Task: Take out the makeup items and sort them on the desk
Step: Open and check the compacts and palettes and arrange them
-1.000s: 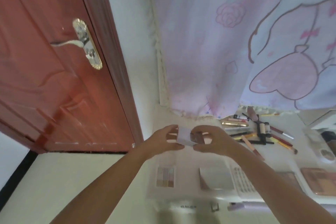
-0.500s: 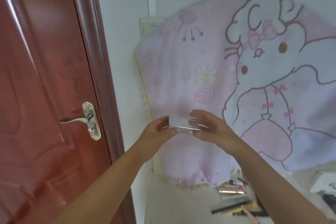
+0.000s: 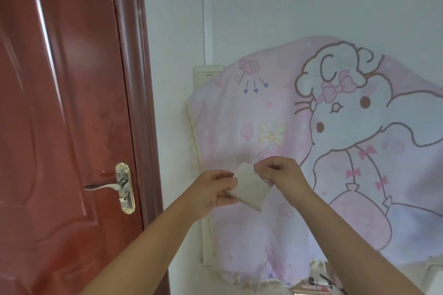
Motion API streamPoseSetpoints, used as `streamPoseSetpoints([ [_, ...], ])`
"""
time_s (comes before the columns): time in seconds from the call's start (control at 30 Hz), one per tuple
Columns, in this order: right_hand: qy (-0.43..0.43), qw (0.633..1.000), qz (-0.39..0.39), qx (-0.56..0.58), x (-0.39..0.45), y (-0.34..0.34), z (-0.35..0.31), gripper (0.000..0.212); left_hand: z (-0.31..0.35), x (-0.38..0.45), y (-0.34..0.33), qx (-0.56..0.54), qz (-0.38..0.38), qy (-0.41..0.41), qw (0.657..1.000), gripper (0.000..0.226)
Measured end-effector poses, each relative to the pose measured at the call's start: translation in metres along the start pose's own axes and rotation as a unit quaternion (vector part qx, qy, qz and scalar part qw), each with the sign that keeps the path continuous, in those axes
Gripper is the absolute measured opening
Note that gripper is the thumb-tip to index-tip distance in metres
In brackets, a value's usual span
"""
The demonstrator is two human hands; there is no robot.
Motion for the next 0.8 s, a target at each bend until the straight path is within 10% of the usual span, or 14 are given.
streamPoseSetpoints([
  [0.27,-0.079,0.995,0.013,0.059,-0.001,-0.005,0.001,0.021,0.01,0.01,-0.005,-0.078,0.111,-0.037,0.99,0.021],
  [0.8,-0.159,0.975,-0.118,0.098,0.011,-0.011,-0.004,0.021,0.016,0.003,0.012,0.09,-0.05,-0.078,0.992,0.047],
])
Point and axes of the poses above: each hand's wrist, its own x-axis towards the middle knuckle, its own y-axis out of the back of the hand, z = x × y, the point moved 4 cm from there along x, towards the middle knuckle, and after that the axes turned 2 degrees about y, right-handed, at the moved point
